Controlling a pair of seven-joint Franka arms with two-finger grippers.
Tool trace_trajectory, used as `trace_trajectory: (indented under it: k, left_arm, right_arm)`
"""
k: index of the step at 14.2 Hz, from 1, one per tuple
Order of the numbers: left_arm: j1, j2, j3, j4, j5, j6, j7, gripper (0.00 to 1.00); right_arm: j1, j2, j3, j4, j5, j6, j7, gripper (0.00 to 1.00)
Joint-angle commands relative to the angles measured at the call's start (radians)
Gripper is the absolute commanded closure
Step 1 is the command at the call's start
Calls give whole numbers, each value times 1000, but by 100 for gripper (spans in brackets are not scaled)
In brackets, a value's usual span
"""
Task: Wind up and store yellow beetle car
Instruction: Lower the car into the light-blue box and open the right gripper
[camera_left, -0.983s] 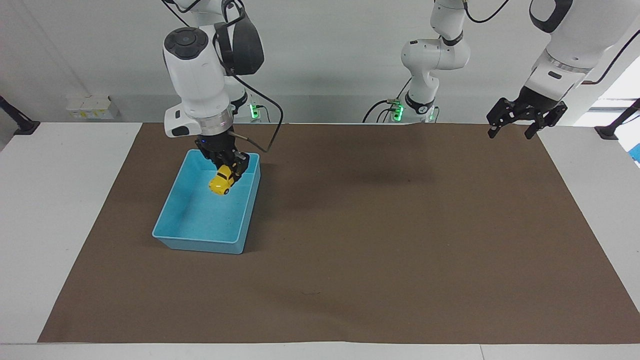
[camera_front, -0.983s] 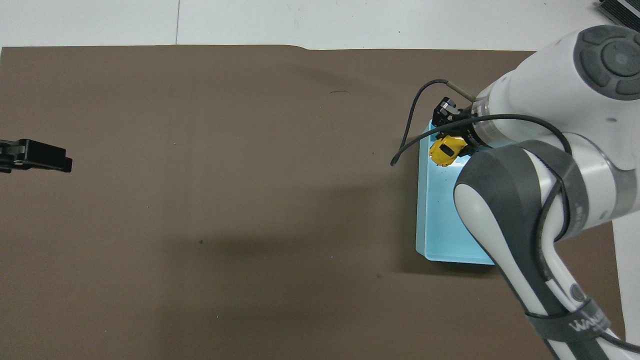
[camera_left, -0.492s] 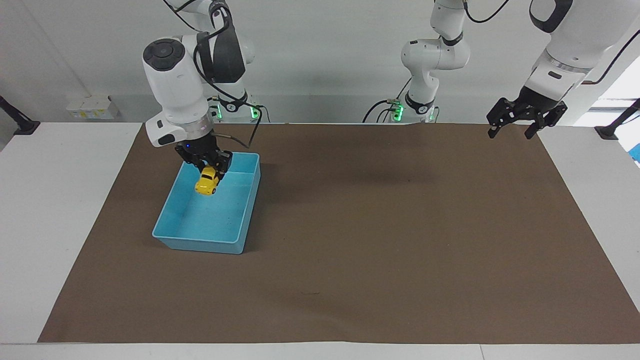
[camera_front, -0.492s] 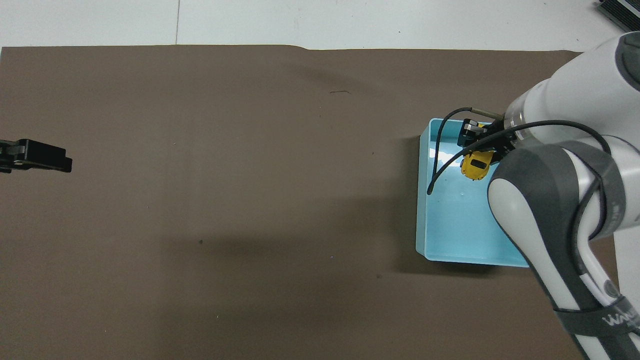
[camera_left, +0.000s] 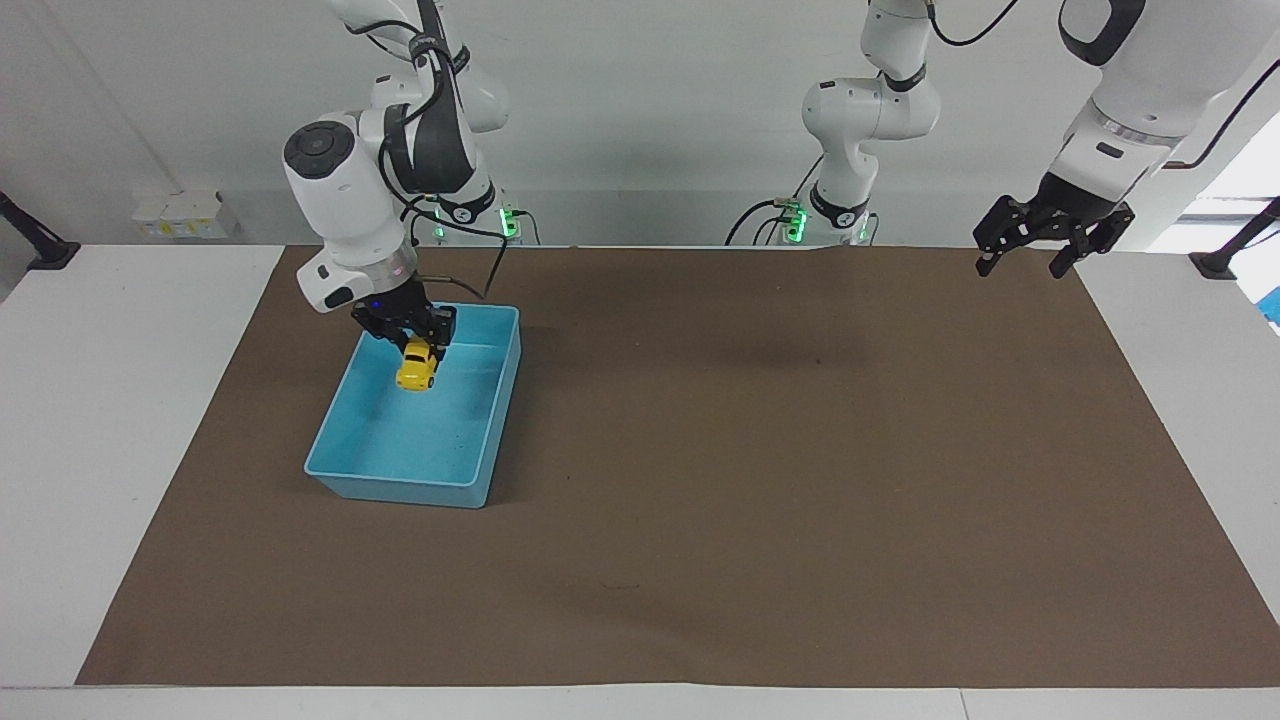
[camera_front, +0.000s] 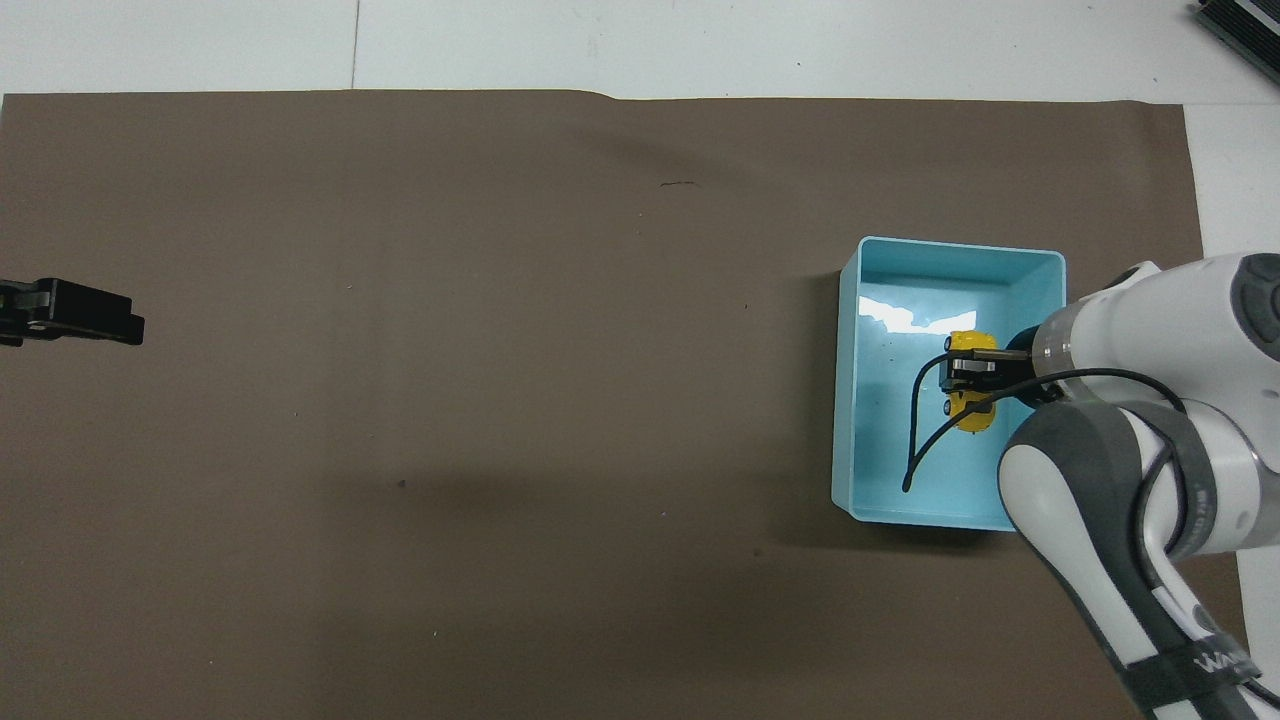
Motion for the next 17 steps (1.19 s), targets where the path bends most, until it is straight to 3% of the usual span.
trace_trajectory:
  k: [1, 15, 16, 17]
  left_arm:
    - [11, -12, -6, 2, 9, -21, -8, 0]
    - [11, -12, -6, 2, 9, -21, -8, 0]
    - [11, -12, -6, 2, 9, -21, -8, 0]
    - [11, -12, -6, 2, 9, -21, -8, 0]
  right_arm:
    - [-25, -35, 6, -114, 34, 116, -112, 100]
    - [-28, 56, 7, -408, 34, 566, -154, 100]
    - [-26, 66, 7, -408, 34, 574, -155, 60]
    - [-26, 67, 7, -407, 34, 572, -154, 1]
